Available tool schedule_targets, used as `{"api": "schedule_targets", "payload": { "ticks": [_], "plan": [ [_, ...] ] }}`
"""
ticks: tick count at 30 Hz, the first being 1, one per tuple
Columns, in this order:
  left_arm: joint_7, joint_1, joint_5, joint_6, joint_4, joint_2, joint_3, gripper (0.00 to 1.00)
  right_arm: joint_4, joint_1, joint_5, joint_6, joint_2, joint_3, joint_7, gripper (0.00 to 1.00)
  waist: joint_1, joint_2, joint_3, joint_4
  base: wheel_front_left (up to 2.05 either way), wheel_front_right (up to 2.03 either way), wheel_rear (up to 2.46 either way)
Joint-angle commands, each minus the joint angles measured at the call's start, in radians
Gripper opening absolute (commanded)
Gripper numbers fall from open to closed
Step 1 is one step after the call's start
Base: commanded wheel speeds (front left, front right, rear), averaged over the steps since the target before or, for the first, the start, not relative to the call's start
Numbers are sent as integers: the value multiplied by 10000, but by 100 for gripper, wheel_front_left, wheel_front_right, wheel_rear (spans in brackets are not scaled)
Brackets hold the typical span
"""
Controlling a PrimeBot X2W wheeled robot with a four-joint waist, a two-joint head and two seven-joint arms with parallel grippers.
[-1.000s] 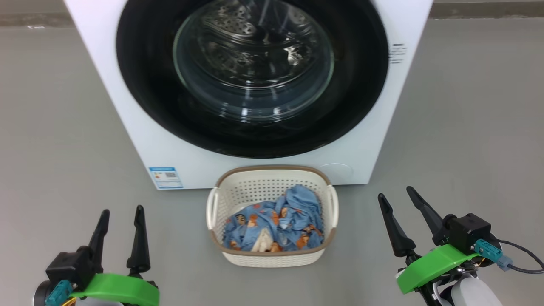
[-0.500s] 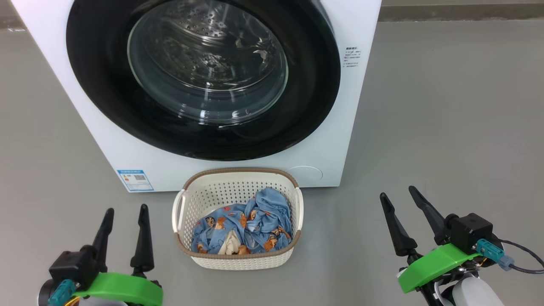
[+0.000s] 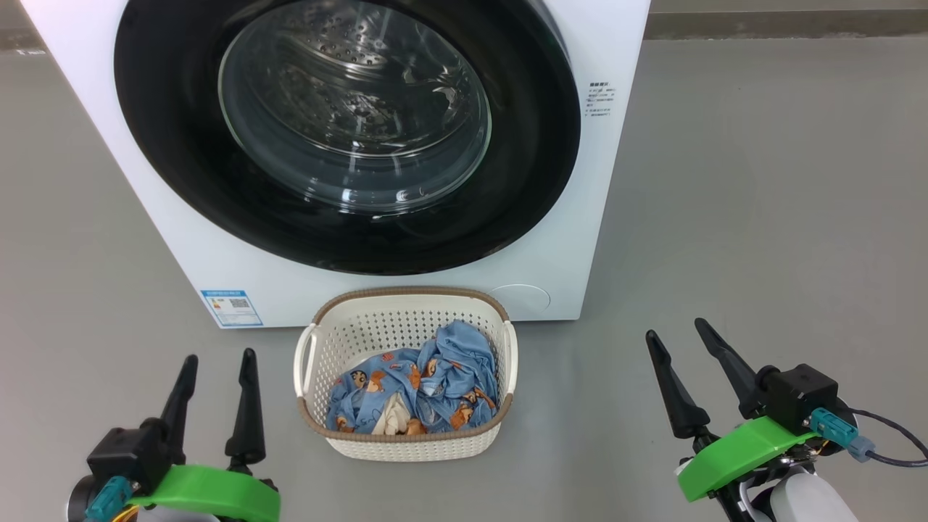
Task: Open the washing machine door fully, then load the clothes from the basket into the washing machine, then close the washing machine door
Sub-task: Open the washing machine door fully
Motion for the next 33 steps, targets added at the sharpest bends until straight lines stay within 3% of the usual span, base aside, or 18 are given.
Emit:
{"api": "schedule_targets", "payload": {
  "ticks": [1,22,33],
  "plan": [
    [-65,-344,-66,-26,-248,187,288,100,-227,-276,-37,16,-81,274,-126,100,0,0,-3,-1,0,0,0],
    [-65,-411,-56,-26,-244,258,256,100,-122,-353,45,16,-166,254,-126,100,0,0,235,56,0,0,0],
    [-65,-689,-100,-27,-473,359,257,100,80,-1417,127,16,-465,122,-126,100,0,0,1042,165,0,0,0]
  ]
}}
